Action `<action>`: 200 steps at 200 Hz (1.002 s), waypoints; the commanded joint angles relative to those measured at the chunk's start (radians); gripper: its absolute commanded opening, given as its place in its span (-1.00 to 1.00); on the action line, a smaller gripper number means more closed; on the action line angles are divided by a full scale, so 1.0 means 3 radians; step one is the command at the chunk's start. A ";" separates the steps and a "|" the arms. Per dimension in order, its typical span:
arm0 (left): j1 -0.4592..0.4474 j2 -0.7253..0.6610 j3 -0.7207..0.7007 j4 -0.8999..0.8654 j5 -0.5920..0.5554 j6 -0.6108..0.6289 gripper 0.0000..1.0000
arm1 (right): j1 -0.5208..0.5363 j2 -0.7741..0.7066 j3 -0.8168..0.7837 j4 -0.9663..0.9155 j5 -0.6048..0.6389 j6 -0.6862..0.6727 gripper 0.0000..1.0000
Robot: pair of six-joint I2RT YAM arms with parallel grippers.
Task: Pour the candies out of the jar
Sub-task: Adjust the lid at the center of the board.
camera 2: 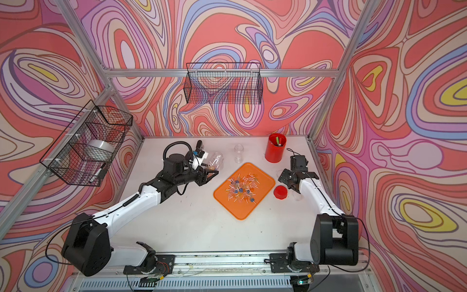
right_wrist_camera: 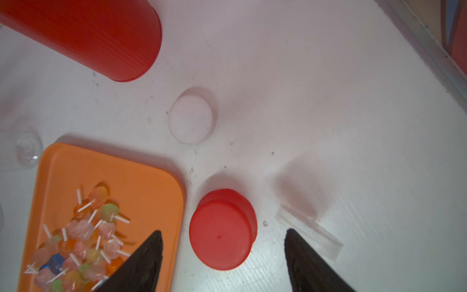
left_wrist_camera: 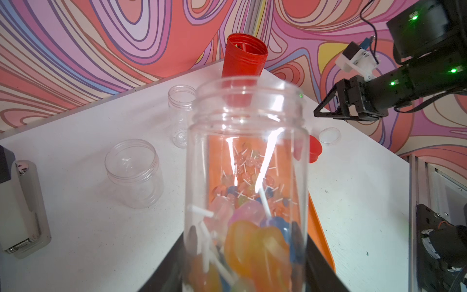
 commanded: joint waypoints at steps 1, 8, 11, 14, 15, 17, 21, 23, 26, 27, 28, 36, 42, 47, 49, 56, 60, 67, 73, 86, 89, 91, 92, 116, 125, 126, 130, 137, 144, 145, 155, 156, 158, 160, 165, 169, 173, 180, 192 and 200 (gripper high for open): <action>0.0015 0.0008 0.0025 0.0133 0.0060 -0.0014 -1.00 | -0.0018 -0.0086 -0.0097 -0.0212 -0.0149 0.0171 0.64; 0.0018 0.0003 0.0019 0.0132 0.0063 -0.0011 -1.00 | -0.0028 -0.0099 -0.0119 -0.0247 -0.0146 0.0209 0.67; 0.0016 0.0006 0.0017 0.0132 0.0063 -0.0013 -1.00 | -0.0028 -0.0105 -0.0126 -0.0252 -0.0147 0.0216 0.68; 0.0015 0.0002 0.0014 0.0132 0.0064 -0.0011 -1.00 | -0.0033 -0.0106 -0.0139 -0.0259 -0.0149 0.0222 0.69; 0.0014 0.0000 0.0014 0.0132 0.0065 -0.0013 -1.00 | -0.0036 -0.0107 -0.0144 -0.0260 -0.0146 0.0228 0.69; 0.0017 -0.0002 0.0010 0.0134 0.0066 -0.0015 -1.00 | -0.0041 -0.0108 -0.0147 -0.0264 -0.0142 0.0242 0.70; 0.0014 -0.0005 0.0006 0.0137 0.0068 -0.0012 -1.00 | -0.0051 -0.0100 -0.0153 -0.0277 -0.0139 0.0267 0.71; 0.0017 -0.0004 0.0004 0.0141 0.0071 -0.0011 -1.00 | -0.0060 -0.0099 -0.0159 -0.0283 -0.0142 0.0275 0.72; 0.0015 -0.0007 0.0002 0.0142 0.0071 -0.0011 -1.00 | -0.0075 -0.0094 -0.0165 -0.0285 -0.0148 0.0286 0.72; 0.0016 -0.0010 0.0000 0.0147 0.0069 -0.0013 -1.00 | -0.0080 -0.0091 -0.0167 -0.0286 -0.0151 0.0285 0.72; 0.0017 -0.0008 -0.0003 0.0150 0.0068 -0.0012 -1.00 | -0.0085 -0.0089 -0.0170 -0.0286 -0.0153 0.0285 0.72; 0.0018 -0.0017 -0.0021 0.0170 0.0066 -0.0016 -1.00 | -0.0130 -0.0062 -0.0173 -0.0281 -0.0194 0.0308 0.74; 0.0018 -0.0021 -0.0036 0.0186 0.0066 -0.0018 -1.00 | -0.0166 -0.0035 -0.0166 -0.0294 -0.0208 0.0325 0.76; 0.0017 -0.0023 -0.0046 0.0203 0.0066 -0.0017 -1.00 | -0.0196 -0.0017 -0.0159 -0.0313 -0.0201 0.0334 0.77; 0.0018 -0.0023 -0.0051 0.0203 0.0064 -0.0019 -1.00 | -0.0211 -0.0010 -0.0156 -0.0318 -0.0198 0.0335 0.78; 0.0013 -0.0023 -0.0062 0.0213 0.0061 -0.0021 -1.00 | -0.0265 0.0004 -0.0145 -0.0354 -0.0185 0.0352 0.80; 0.0017 -0.0025 -0.0067 0.0214 0.0059 -0.0017 -1.00 | -0.0300 0.0005 -0.0148 -0.0366 -0.0186 0.0367 0.82; 0.0014 -0.0028 -0.0073 0.0214 0.0057 -0.0011 -1.00 | -0.0337 -0.0016 -0.0157 -0.0373 -0.0165 0.0380 0.88; 0.0014 -0.0028 -0.0078 0.0216 0.0054 -0.0002 -1.00 | -0.0359 -0.0045 -0.0168 -0.0385 -0.0102 0.0398 0.95; 0.0016 -0.0024 -0.0096 0.0246 0.0044 0.0006 -1.00 | -0.0408 -0.0097 -0.0180 -0.0434 0.0061 0.0451 0.96; 0.0016 -0.0023 -0.0101 0.0253 0.0046 0.0014 -1.00 | -0.0421 -0.0117 -0.0186 -0.0439 0.0080 0.0454 0.96; 0.0013 -0.0023 -0.0100 0.0258 0.0046 0.0015 -1.00 | -0.0426 -0.0123 -0.0189 -0.0439 0.0094 0.0462 0.96; 0.0016 -0.0023 -0.0102 0.0259 0.0043 0.0015 -1.00 | -0.0432 -0.0123 -0.0194 -0.0442 0.0100 0.0466 0.96; 0.0017 -0.0002 -0.0119 0.0295 0.0056 0.0020 -1.00 | -0.0577 -0.0137 -0.0278 -0.0465 0.0181 0.0535 0.96; 0.0015 0.0003 -0.0119 0.0308 0.0059 0.0020 -1.00 | -0.0626 -0.0129 -0.0323 -0.0429 0.0155 0.0552 0.96; 0.0014 0.0003 -0.0119 0.0309 0.0058 0.0020 -1.00 | -0.0631 -0.0129 -0.0327 -0.0426 0.0157 0.0554 0.96; 0.0017 0.0002 -0.0122 0.0320 0.0066 0.0020 -1.00 | -0.0643 -0.0127 -0.0354 -0.0409 0.0169 0.0560 0.96; 0.0018 0.0003 -0.0124 0.0335 0.0070 0.0015 -1.00 | -0.0659 -0.0125 -0.0387 -0.0389 0.0212 0.0572 0.96; 0.0017 0.0003 -0.0121 0.0341 0.0072 0.0007 -1.00 | -0.0679 -0.0116 -0.0424 -0.0361 0.0225 0.0576 0.96; 0.0015 0.0003 -0.0120 0.0342 0.0074 0.0006 -1.00 | -0.0681 -0.0115 -0.0426 -0.0357 0.0225 0.0581 0.96; 0.0014 -0.0002 -0.0114 0.0342 0.0081 0.0009 -1.00 | -0.0705 -0.0099 -0.0479 -0.0257 0.0153 0.0580 0.97; 0.0014 -0.0002 -0.0111 0.0344 0.0082 0.0004 -1.00 | -0.0710 -0.0096 -0.0485 -0.0246 0.0140 0.0578 0.97; 0.0017 -0.0002 -0.0113 0.0346 0.0082 0.0001 -1.00 | -0.0717 -0.0081 -0.0494 -0.0235 0.0117 0.0582 0.97; 0.0018 -0.0002 -0.0114 0.0349 0.0082 0.0000 -1.00 | -0.0718 -0.0070 -0.0499 -0.0216 0.0098 0.0581 0.96; 0.0018 0.0003 -0.0109 0.0354 0.0084 -0.0007 -1.00 | -0.0719 -0.0041 -0.0518 -0.0180 0.0050 0.0590 0.96; 0.0014 0.0003 -0.0102 0.0357 0.0084 -0.0010 -1.00 | -0.0722 -0.0014 -0.0533 -0.0148 0.0013 0.0598 0.96; 0.0016 0.0008 -0.0092 0.0357 0.0090 -0.0022 -1.00 | -0.0724 0.0019 -0.0549 -0.0110 -0.0038 0.0600 0.96; 0.0018 0.0015 -0.0076 0.0347 0.0105 -0.0030 -1.00 | -0.0724 0.0072 -0.0577 -0.0037 -0.0144 0.0602 0.96; 0.0016 0.0028 -0.0028 0.0313 0.0125 -0.0041 -1.00 | -0.0723 0.0128 -0.0631 0.0071 -0.0312 0.0650 0.96; 0.0017 0.0037 0.0000 0.0296 0.0138 -0.0056 -1.00 | -0.0724 0.0130 -0.0676 0.0160 -0.0397 0.0680 0.96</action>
